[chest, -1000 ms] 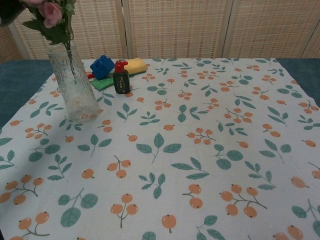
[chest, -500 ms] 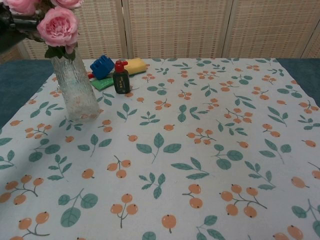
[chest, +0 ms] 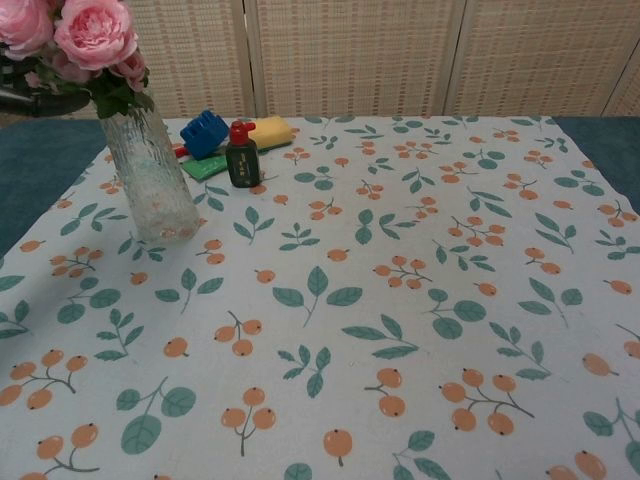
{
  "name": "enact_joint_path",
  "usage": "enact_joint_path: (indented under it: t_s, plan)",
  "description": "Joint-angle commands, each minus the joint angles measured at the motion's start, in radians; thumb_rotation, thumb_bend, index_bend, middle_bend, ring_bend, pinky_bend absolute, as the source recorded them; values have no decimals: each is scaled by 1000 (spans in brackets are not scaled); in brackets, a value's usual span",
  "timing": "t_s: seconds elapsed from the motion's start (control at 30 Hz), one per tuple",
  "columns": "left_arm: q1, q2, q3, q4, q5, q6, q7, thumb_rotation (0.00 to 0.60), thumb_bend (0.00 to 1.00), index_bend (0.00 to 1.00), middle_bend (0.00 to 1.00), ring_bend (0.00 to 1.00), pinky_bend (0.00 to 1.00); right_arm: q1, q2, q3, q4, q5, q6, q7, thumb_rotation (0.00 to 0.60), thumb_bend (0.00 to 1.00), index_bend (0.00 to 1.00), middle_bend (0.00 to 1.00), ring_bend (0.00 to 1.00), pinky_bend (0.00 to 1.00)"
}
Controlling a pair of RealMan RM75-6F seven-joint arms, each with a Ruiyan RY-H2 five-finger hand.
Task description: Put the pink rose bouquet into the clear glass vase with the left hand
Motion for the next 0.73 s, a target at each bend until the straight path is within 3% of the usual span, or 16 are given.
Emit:
enact_joint_path:
  t_s: [0.03, 0.3, 0.63, 0.73]
  plan:
    - [26, 5, 26, 14, 21, 30, 29, 600, 334, 0, 0, 0, 83, 0, 0, 1, 1, 1, -1, 0, 600, 213, 0, 0, 0, 0]
    - [105, 20, 135, 63, 83, 92, 166, 600, 334, 0, 0, 0, 83, 3, -1, -1, 0, -1, -6, -1, 600, 213, 0, 0, 0, 0]
    - [336, -5, 339, 226, 299, 417, 344, 600, 339, 0, 0, 0, 73, 0, -8, -2, -1, 7, -12, -23, 600, 213, 0, 0, 0, 0]
    - [367, 9, 373, 245, 327, 433, 453, 600, 338, 0, 0, 0, 64, -1, -17, 0, -3, 13, -17, -44, 600, 213, 0, 0, 0, 0]
